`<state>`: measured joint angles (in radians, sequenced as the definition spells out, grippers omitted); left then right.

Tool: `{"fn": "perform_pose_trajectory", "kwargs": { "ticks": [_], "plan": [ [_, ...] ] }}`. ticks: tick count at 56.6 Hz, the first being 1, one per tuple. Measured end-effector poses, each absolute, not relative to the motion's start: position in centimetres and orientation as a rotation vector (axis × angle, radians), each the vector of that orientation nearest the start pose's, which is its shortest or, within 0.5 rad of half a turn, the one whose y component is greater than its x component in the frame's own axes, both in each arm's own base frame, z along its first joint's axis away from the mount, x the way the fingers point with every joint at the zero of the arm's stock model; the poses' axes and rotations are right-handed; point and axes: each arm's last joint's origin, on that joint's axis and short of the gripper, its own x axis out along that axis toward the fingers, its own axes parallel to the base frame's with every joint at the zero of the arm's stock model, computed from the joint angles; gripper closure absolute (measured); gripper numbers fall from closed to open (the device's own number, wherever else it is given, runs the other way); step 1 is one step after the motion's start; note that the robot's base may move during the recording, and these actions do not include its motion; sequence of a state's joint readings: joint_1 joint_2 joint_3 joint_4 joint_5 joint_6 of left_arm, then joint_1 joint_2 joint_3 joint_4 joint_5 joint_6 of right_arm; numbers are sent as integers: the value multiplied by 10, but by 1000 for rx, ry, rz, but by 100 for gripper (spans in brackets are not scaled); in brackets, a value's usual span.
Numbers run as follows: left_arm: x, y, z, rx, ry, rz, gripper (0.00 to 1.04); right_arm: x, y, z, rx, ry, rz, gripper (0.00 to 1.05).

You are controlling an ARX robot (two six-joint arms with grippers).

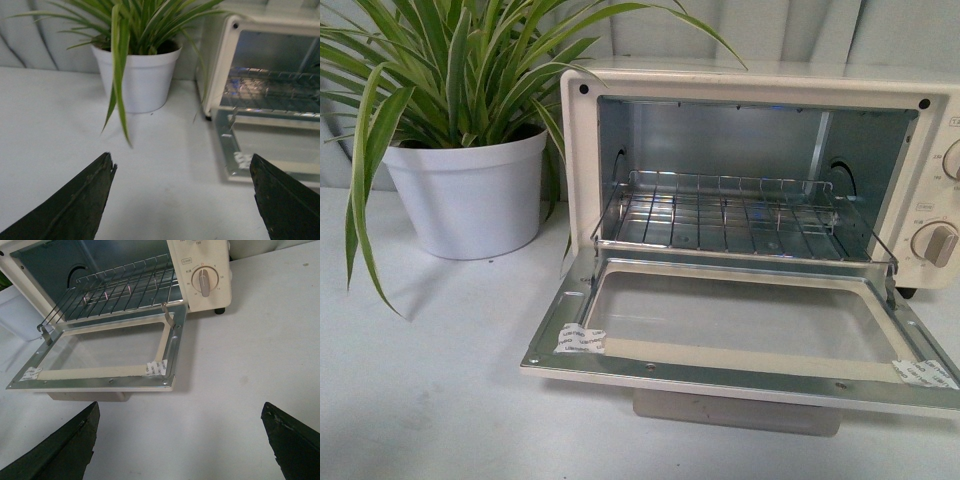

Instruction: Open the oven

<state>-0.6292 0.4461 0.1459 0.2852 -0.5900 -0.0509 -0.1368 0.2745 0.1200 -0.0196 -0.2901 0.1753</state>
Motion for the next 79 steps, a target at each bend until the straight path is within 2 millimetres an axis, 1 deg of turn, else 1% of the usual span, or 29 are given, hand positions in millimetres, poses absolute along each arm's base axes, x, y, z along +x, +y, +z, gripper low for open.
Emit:
{"fn": "perform_pose_trajectory", "kwargs": {
  "ticks": [1,3,4,6,10,14,16,17,21,23,26,36,40,45,68,69,70,72,73,74,77,79],
  "plan": [
    [111,-58,199,-38,13,-34,24,111,-5,179,146,111,69,21],
    [110,-52,194,-24,14,-24,33,110,-3,177,94,48,24,28],
    [109,-49,193,-21,14,-19,36,110,-2,178,74,22,6,33],
    [109,-46,192,-20,12,-20,42,109,-1,179,53,6,8,38],
    [106,-39,190,-17,4,-14,56,106,0,179,30,-1,1,51],
    [101,-33,185,-5,23,-9,69,100,0,171,18,28,-4,65],
    [99,-30,183,-8,15,-18,76,99,0,170,14,14,-4,71],
    [98,-29,183,-7,14,-21,78,98,0,170,14,4,-4,74],
    [97,-23,183,-11,-3,-13,96,97,0,166,8,-5,-2,90],
    [97,-21,182,-11,-3,-13,101,98,0,166,7,-2,-2,97],
    [98,-19,180,-8,-1,-12,101,98,0,166,2,-2,-2,104],
    [98,-12,175,-8,-4,-8,101,97,0,166,4,-4,-3,104],
    [97,-7,167,-7,-4,-40,101,97,0,166,4,-4,-3,104],
    [97,0,167,-6,-6,7,101,97,0,166,4,-4,-3,104],
    [97,0,167,-5,-8,-1,101,97,0,166,4,-4,-3,104],
    [97,0,167,-5,-8,-1,98,97,0,166,3,-4,-3,104],
    [97,0,167,-5,-8,-1,93,97,0,166,1,-4,-3,101],
    [97,0,167,-5,-8,-1,84,97,0,166,2,-4,-3,91],
    [97,0,167,-5,-8,-1,81,97,0,166,2,-4,-3,89],
    [97,0,167,-5,-8,-1,79,97,0,166,2,-4,-3,86],
    [97,0,167,-5,-8,-1,68,97,0,166,2,-4,-3,77],
    [97,0,167,-5,-8,-1,63,97,0,166,2,-4,-3,70]
  ]
}}
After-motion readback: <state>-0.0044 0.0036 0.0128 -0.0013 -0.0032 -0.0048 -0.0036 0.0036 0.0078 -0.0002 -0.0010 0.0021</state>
